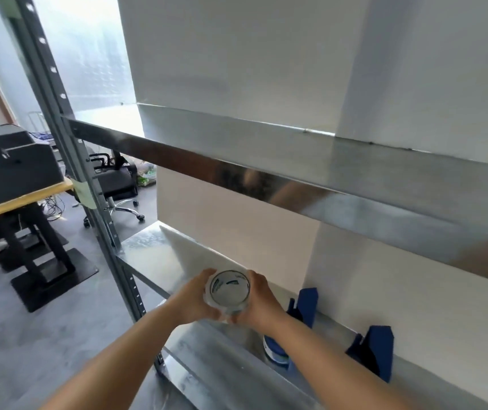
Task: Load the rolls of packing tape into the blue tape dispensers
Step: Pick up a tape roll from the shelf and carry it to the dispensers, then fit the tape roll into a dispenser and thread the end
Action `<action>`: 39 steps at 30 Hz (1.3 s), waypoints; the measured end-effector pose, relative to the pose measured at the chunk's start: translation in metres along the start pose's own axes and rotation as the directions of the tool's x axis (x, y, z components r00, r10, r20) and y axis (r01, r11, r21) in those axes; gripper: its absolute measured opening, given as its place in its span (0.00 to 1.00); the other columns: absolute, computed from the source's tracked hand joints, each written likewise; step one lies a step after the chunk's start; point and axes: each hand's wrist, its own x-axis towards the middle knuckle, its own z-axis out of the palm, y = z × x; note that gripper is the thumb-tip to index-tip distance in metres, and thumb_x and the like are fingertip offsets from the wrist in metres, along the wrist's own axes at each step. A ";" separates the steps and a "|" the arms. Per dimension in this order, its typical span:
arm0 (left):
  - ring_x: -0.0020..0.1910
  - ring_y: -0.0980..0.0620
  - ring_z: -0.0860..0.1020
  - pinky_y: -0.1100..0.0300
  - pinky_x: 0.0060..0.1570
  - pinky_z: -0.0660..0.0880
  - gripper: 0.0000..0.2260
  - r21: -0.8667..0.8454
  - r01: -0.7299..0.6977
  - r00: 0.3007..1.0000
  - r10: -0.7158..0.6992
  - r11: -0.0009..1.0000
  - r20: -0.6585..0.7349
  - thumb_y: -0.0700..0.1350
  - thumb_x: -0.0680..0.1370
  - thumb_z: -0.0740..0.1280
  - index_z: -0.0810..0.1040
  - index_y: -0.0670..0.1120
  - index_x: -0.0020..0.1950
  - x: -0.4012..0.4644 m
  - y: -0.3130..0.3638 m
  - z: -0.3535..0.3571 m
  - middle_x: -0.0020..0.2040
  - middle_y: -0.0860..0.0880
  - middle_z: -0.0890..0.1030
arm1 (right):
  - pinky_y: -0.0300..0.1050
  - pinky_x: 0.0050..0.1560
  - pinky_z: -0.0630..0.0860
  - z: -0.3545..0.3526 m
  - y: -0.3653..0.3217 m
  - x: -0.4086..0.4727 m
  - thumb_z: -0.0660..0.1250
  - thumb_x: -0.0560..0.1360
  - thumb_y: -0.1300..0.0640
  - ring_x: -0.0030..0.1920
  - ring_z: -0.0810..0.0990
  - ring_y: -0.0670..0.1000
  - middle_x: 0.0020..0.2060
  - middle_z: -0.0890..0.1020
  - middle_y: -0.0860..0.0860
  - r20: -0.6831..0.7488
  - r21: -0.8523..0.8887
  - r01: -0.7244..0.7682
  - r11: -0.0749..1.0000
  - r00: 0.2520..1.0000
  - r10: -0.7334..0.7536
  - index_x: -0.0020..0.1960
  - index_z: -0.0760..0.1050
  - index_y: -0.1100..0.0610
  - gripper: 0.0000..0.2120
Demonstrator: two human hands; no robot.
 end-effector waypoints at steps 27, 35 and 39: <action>0.69 0.45 0.68 0.49 0.66 0.69 0.54 0.206 -0.241 0.909 0.146 0.948 0.392 0.60 0.54 0.75 0.53 0.48 0.74 0.098 -0.071 -0.020 0.72 0.47 0.66 | 0.46 0.62 0.70 0.038 -0.008 -0.020 0.67 0.72 0.55 0.67 0.68 0.55 0.71 0.63 0.54 -0.396 -0.269 -0.488 0.830 0.842 0.366 0.74 0.53 0.56 0.36; 0.67 0.52 0.69 0.60 0.65 0.66 0.26 0.072 -0.470 0.862 0.440 0.879 0.252 0.52 0.73 0.68 0.66 0.52 0.69 0.068 -0.019 0.004 0.69 0.53 0.69 | 0.47 0.38 0.78 0.018 0.013 -0.072 0.75 0.59 0.44 0.39 0.81 0.55 0.42 0.81 0.53 -0.697 -0.501 -0.609 0.615 0.705 0.131 0.43 0.77 0.56 0.20; 0.62 0.52 0.75 0.61 0.62 0.70 0.16 0.037 -0.551 0.777 0.496 0.834 0.387 0.47 0.75 0.64 0.73 0.50 0.64 0.045 -0.004 0.028 0.64 0.51 0.76 | 0.53 0.49 0.77 0.010 0.015 -0.073 0.72 0.69 0.54 0.58 0.75 0.62 0.63 0.71 0.59 -0.740 -0.181 -0.775 0.606 0.513 0.435 0.68 0.62 0.57 0.32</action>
